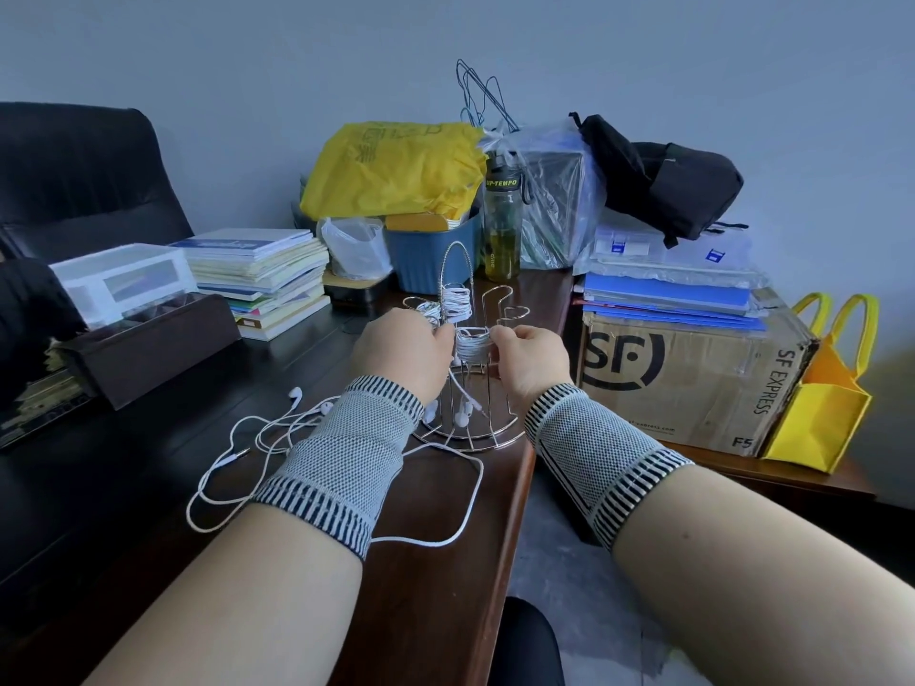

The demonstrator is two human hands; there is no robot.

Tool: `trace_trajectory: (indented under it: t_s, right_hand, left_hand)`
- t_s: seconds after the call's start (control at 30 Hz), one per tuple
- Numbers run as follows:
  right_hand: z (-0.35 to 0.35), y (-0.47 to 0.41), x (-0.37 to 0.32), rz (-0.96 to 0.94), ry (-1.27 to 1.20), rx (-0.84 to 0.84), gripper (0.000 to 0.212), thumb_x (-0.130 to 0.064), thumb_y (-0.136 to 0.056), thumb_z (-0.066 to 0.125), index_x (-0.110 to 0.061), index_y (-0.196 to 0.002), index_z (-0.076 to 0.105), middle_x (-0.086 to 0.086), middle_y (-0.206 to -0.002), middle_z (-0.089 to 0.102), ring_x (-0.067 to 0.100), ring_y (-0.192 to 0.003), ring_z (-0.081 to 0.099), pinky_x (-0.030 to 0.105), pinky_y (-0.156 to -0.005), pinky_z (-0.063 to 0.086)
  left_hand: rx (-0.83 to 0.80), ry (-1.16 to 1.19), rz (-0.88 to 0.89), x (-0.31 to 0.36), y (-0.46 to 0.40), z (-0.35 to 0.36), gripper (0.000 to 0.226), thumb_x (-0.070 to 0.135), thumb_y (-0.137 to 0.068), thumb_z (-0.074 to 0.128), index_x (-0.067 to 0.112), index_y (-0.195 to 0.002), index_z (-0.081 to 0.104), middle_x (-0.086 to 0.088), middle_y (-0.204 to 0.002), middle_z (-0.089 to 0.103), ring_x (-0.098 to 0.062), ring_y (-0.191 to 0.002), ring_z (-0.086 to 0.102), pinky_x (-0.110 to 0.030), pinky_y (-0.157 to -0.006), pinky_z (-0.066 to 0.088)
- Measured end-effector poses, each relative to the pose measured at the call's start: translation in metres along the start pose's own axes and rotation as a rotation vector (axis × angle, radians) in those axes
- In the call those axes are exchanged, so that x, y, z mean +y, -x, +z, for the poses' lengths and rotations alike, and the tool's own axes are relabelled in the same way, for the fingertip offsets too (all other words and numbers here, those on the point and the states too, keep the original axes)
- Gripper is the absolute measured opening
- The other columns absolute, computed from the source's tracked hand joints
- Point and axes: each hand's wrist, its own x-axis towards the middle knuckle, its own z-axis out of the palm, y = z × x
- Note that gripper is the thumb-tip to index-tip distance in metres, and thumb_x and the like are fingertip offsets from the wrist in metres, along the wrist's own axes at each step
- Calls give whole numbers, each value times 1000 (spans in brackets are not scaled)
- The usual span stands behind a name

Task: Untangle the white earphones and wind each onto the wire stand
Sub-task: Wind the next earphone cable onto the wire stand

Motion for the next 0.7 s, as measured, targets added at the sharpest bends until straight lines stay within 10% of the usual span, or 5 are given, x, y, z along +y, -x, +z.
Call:
trace_trajectory:
  t_s: [0.4,0.7]
  right_hand:
    - [0,-4,0,14,54,-9,28,-25,-87,54,-12,-62,53,9,-65,55,24,-61,51,39,-61,48]
    - [-7,19,21,-302,-52,-33,26,-7,-82,64,-28,-71,53,-3,-79,60,13,-70,59,31,-74,51]
  left_hand:
    - [-64,9,89,-2,19,0,49,33,-99,46,14,-53,41,-2,-55,44,-16,-52,41,-28,-46,22]
    - [-103,152,257,-8,37,10,16,22,-99,47,21,-83,45,8,-88,47,-20,-80,50,-29,-69,35]
